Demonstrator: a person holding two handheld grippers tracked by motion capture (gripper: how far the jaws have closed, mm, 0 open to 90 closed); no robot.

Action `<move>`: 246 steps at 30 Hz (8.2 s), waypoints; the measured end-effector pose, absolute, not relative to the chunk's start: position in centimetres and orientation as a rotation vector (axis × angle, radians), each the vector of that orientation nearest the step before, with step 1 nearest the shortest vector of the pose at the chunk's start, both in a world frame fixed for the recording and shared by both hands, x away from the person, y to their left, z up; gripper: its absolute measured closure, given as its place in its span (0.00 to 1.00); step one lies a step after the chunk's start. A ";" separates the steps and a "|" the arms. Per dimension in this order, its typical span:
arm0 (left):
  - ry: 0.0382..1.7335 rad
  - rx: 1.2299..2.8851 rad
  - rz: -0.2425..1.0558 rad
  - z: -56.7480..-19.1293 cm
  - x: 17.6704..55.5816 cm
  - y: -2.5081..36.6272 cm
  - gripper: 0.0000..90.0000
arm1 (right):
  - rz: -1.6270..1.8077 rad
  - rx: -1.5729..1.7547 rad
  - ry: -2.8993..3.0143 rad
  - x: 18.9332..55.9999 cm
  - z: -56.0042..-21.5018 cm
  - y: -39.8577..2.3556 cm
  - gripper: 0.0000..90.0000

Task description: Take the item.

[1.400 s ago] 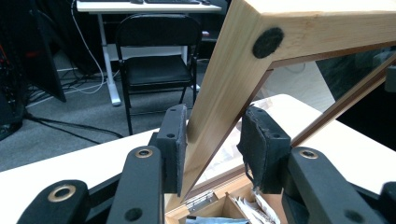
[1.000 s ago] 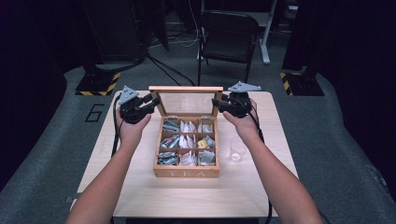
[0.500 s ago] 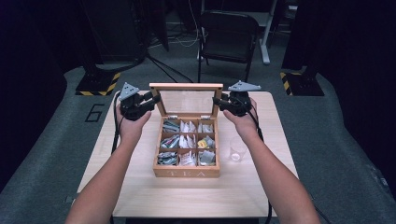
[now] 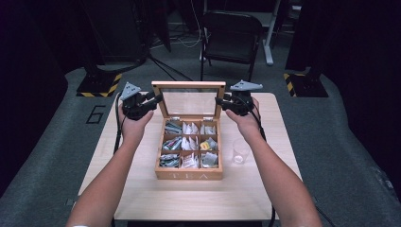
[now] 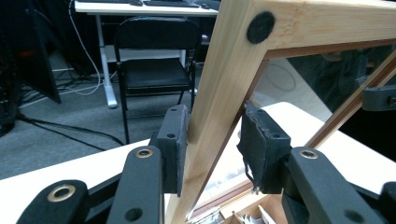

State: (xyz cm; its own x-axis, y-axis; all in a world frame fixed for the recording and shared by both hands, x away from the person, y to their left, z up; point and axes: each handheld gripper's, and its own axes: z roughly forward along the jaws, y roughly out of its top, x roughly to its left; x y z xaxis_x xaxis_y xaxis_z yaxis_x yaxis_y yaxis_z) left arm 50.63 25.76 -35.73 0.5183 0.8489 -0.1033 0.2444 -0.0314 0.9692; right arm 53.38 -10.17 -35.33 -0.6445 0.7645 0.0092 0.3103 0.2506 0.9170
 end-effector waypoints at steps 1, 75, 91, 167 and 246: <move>0.964 1.565 0.633 -35.8 50.7 25.7 0.69 | 1.369 0.975 2.088 53.5 -35.3 -10.1 0.70; 1.028 1.605 0.597 -37.5 53.5 25.5 0.68 | 1.345 1.078 2.126 56.3 -37.5 -9.9 0.72; 1.026 1.618 0.577 -38.1 53.5 25.7 0.65 | 1.327 1.100 2.140 56.9 -37.3 -9.9 0.73; 1.047 1.603 0.578 -38.9 52.3 26.6 0.60 | 1.238 1.218 2.118 58.0 -37.0 -9.0 0.51; 1.073 1.577 0.618 -38.4 50.7 28.4 0.59 | 1.355 0.902 2.327 42.2 -42.2 -9.6 0.70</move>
State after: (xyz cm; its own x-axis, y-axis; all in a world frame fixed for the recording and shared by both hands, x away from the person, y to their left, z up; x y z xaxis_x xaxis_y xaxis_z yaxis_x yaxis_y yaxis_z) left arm 50.71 28.40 -38.44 0.4580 0.8777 -0.1409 0.3187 -0.0142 0.9478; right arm 42.24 -9.61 -42.24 -0.7574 0.6508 0.0530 0.3672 0.3575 0.8587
